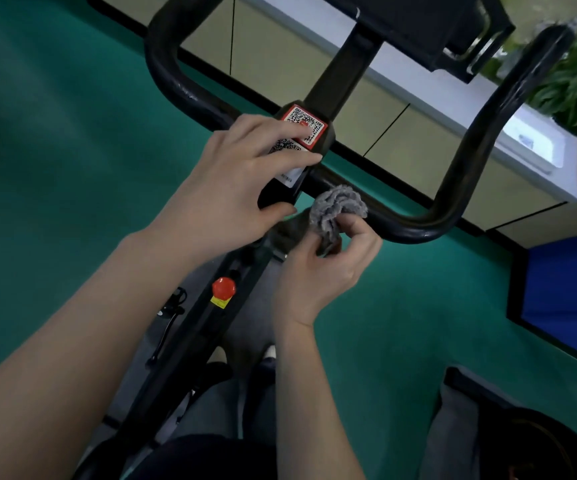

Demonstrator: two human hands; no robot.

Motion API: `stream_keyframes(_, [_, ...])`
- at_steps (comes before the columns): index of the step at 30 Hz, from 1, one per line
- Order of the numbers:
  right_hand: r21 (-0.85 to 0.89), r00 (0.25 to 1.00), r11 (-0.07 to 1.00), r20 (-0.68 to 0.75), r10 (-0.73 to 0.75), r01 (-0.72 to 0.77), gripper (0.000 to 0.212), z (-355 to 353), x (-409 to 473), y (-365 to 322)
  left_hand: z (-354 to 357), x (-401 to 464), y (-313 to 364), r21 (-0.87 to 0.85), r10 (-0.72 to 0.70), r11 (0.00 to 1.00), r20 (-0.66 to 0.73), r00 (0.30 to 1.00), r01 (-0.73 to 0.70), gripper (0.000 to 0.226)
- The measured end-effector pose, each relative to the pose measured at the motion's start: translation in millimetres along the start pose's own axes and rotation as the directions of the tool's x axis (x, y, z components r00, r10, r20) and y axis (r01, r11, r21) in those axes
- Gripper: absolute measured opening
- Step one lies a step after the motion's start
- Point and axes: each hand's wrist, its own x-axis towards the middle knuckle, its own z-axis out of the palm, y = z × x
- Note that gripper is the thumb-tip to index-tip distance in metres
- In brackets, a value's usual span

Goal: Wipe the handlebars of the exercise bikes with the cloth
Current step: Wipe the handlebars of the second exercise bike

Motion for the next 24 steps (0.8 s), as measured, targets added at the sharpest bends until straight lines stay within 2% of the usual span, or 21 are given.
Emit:
stream_keyframes(6, [-0.082,0.996,0.996,-0.089,0.026,-0.033,0.022,-33,15,16,-2,0,4,0.037,0.015,0.999,0.005,1.000,-0.016,0.058])
stream_keyframes(10, [-0.062,0.996,0.998,-0.087,0.015,-0.020,0.016,-43,20,23,-1,4,15,0.128,0.071,0.989,-0.006,0.997,-0.069,0.056])
stream_keyframes(14, [-0.049,0.996,0.999,-0.091,0.018,-0.022,0.016,-45,25,28,12,15,34,0.153,0.157,0.975,0.050,0.986,-0.162,0.054])
stream_keyframes(18, [0.004,0.983,0.995,-0.154,0.101,-0.101,0.016,-61,50,39,28,19,49,0.154,0.191,0.967,0.094,0.977,-0.204,0.052])
stream_keyframes(24, [0.085,0.986,0.985,-0.055,0.155,-0.150,0.017,-72,64,47,46,26,62,0.108,0.159,0.979,0.124,0.979,-0.173,0.046])
